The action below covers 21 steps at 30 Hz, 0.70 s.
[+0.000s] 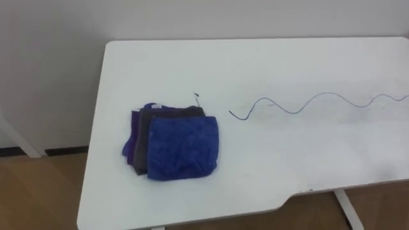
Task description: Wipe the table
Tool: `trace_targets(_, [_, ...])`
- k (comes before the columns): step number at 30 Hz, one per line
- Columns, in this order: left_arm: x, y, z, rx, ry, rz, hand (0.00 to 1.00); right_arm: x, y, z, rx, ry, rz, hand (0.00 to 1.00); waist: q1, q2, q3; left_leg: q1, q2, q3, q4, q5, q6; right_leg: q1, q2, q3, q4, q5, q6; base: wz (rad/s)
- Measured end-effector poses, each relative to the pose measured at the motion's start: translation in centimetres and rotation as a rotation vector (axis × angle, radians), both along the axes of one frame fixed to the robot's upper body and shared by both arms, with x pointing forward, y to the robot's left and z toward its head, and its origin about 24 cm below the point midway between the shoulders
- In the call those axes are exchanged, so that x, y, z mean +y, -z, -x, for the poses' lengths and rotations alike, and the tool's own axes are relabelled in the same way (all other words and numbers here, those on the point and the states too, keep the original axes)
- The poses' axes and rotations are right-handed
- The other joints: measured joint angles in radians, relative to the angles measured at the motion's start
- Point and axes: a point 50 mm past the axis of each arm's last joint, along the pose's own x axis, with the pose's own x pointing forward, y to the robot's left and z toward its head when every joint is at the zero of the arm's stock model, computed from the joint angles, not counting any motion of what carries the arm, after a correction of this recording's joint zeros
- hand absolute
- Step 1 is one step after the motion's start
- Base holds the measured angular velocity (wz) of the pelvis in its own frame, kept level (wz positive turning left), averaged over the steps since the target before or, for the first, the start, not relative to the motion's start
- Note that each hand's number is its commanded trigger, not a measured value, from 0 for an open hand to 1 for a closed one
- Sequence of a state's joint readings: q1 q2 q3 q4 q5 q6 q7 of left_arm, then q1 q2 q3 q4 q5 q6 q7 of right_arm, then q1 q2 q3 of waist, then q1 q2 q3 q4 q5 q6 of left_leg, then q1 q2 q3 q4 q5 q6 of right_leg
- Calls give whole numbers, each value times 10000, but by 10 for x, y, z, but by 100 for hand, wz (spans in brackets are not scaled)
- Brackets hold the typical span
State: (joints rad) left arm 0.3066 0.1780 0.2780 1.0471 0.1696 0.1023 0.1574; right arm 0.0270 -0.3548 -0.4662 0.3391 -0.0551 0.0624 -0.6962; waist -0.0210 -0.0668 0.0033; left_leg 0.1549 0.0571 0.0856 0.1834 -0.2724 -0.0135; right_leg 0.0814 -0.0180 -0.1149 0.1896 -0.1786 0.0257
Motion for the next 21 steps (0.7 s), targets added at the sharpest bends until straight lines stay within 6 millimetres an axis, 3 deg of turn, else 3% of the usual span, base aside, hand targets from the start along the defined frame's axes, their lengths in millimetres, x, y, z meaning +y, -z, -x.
trace_targets(2, [-3, 1, -1, 64, 247, 81, 0, 21, -31, -16, -446, -1318, 1928, 0, 37, 15, 11, 76, 1, -10, -24, 0, -1, 74, -8, -41, -7, 0, 0, 4])
trace_targets(5, [-2, 1, -2, 35, 304, 69, 0, 45, -55, -28, -635, -2485, 3878, 0, 198, -100, 40, 125, 2, -33, -81, 1, 0, 149, -13, -103, -31, 0, 1, 0])
trace_targets(8, [-5, 2, -4, 72, 780, 154, 0, 67, -70, -38, -1027, -3583, 4760, 0, 326, -210, 72, 114, 0, -50, -69, 1, 0, 146, -17, -116, -18, 0, 1, 2])
trace_targets(16, [-8, 3, -7, -103, 1174, 241, 0, 126, -95, -51, -1347, -6494, 6935, 0, 701, -234, 31, 101, 0, -177, -64, 1, 0, 206, -27, -295, -45, 0, 1, 4])
trace_targets(21, [-14, 5, -9, 39, 1725, 566, 0, 154, -94, -55, -1230, -7853, 7646, 0, 1014, -227, 21, 25, -3, -334, -12, 2, 1, 212, -46, -389, -44, 0, 0, 9])
